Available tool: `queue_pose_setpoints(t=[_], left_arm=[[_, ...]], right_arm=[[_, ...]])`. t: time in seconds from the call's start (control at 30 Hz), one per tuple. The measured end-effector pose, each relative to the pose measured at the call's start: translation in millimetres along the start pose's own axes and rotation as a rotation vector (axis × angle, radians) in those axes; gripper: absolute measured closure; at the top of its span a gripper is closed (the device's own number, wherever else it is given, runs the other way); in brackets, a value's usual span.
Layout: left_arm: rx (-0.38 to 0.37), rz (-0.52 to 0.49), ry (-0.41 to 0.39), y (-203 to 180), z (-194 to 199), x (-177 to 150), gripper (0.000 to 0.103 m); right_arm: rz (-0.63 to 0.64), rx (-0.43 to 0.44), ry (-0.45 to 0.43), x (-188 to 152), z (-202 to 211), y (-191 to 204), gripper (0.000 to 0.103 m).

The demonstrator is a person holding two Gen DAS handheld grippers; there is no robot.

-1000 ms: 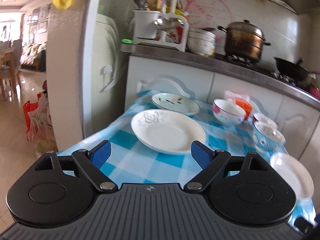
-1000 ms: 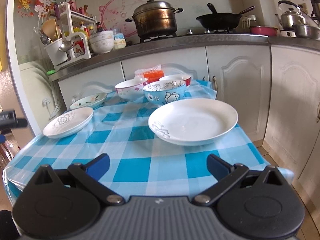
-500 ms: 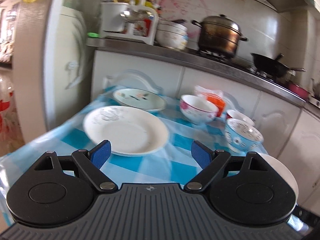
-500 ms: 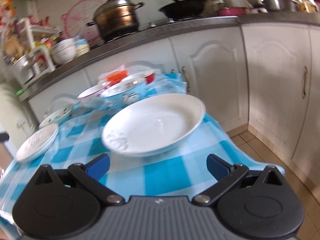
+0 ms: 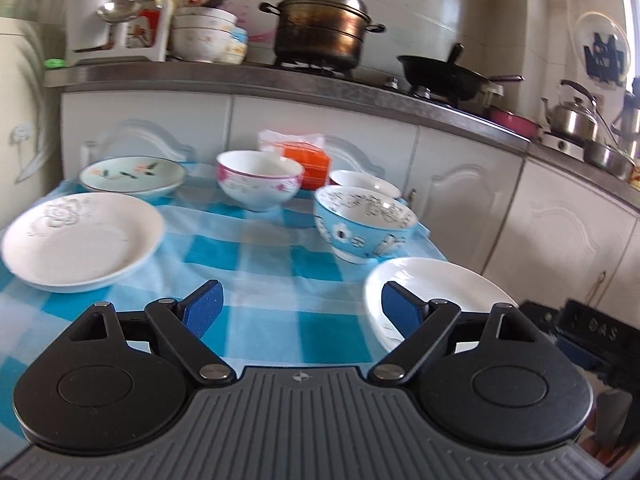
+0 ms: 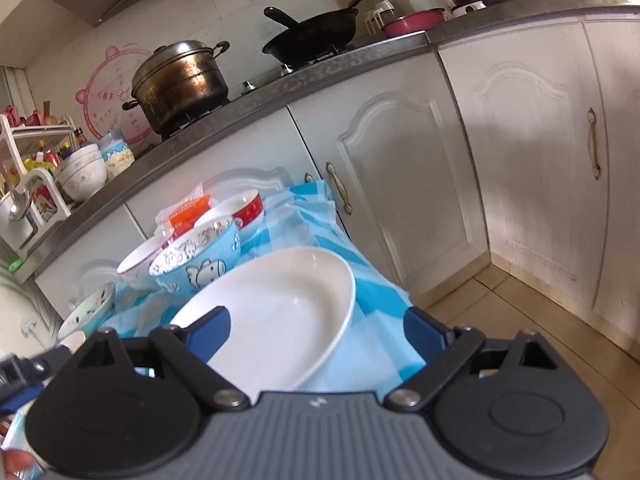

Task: Organize plates and bowls
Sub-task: 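Grasp the rim of the large plain white plate with the left gripper, then carry the white plate and lower it onto the cloth, open left gripper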

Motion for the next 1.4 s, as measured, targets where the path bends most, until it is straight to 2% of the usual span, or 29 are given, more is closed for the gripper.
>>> queue_pose_setpoints(t=[0.03, 0.1, 0.17, 0.23, 0.3, 0.33, 0.43, 0.57, 0.73, 0.87, 1.07, 1.17, 1.27, 1.4], left_arm=[[-0.014, -0.006, 0.009, -6, -4, -3, 0.0], [-0.043, -0.015, 0.027, -14, -11, -7, 0.01], [-0.063, -0.024, 0.049, -22, -17, -11, 0.029], [-0.071, -0.035, 0.065, -29, -25, -15, 0.037], [-0.079, -0.041, 0.079, -34, -31, -16, 0.039], [-0.082, -0.044, 0.087, -35, -34, -17, 0.041], [-0.092, -0.05, 0.109, -43, -45, -20, 0.042], [-0.103, -0.04, 0.15, -47, -56, -25, 0.049], [-0.126, -0.038, 0.165, -53, -62, -25, 0.057], [-0.14, -0.037, 0.172, -56, -66, -26, 0.059], [-0.149, -0.058, 0.168, -59, -62, -26, 0.063], [-0.157, -0.072, 0.161, -61, -62, -25, 0.067], [-0.169, -0.081, 0.155, -62, -61, -26, 0.069], [-0.167, -0.078, 0.152, -60, -60, -25, 0.071]], right_arm=[[-0.007, 0.008, -0.003, 1, -2, -2, 0.01], [-0.024, 0.025, -0.009, 4, -8, -6, 0.015], [-0.037, 0.034, -0.007, 5, -14, -10, 0.019], [-0.042, 0.038, 0.005, 6, -21, -13, 0.027], [-0.033, 0.035, 0.02, 6, -27, -14, 0.037], [-0.028, 0.033, 0.024, 5, -28, -14, 0.037], [-0.043, 0.028, 0.031, 5, -32, -19, 0.037], [-0.065, 0.013, 0.037, 5, -37, -29, 0.037], [-0.078, 0.027, 0.042, 5, -40, -31, 0.037], [-0.085, 0.037, 0.039, 5, -40, -30, 0.035], [-0.048, 0.028, 0.047, 5, -39, -25, 0.035], [-0.016, 0.069, 0.064, 4, -40, -15, 0.037], [0.067, 0.025, 0.091, 1, -43, -5, 0.035], [0.049, 0.031, 0.092, 1, -41, -7, 0.035]])
Point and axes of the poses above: each gripper's, at about its wrist camera, not at the fingertips, and z roughly against the way its jaws point, y to its left, x to its top, the point moved 4 cm from there along -z, roughly the way its jaws point, and after that the axes turned 14 degrees about x, right-handed, at the moved point
